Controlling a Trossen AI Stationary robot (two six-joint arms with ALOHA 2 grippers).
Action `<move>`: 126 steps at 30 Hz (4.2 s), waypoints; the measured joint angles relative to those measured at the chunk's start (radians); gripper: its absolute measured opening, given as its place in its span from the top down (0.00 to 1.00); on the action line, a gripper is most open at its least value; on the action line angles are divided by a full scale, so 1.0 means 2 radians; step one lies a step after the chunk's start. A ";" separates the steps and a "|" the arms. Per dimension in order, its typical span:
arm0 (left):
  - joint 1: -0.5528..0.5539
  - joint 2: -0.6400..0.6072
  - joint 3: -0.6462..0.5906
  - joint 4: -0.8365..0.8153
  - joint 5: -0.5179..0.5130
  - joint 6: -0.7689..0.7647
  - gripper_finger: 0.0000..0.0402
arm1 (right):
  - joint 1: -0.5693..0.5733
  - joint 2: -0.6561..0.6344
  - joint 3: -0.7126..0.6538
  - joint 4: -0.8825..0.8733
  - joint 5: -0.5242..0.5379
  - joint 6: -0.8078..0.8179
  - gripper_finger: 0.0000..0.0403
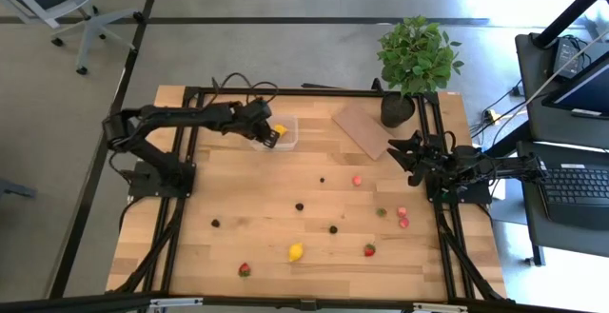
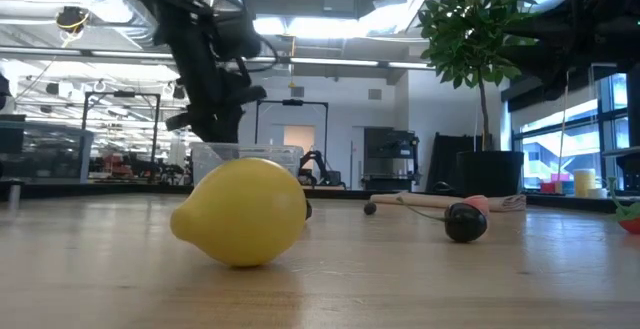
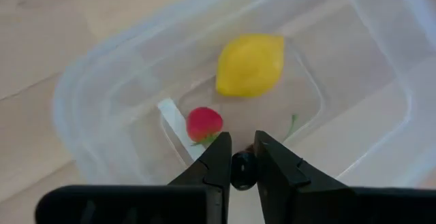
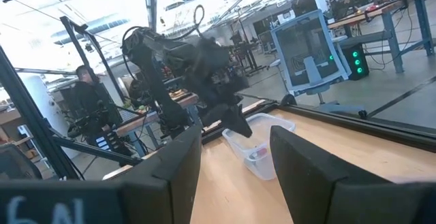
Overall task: Pick and placing Produce into tupperware
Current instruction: Put the blueberry into the transparent bin, then put the blackberry into the transparent bin
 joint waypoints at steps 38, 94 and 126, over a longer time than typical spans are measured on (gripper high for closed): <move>-0.034 -0.041 0.091 -0.040 -0.054 0.107 0.71 | 0.000 0.000 0.000 0.003 0.000 0.012 0.56; -0.497 -0.110 -0.044 -0.213 0.095 0.045 0.45 | 0.000 0.000 0.000 0.007 0.000 0.001 0.56; -0.528 -0.046 -0.138 -0.103 0.119 0.022 0.57 | 0.000 0.000 0.000 0.011 0.000 0.043 0.56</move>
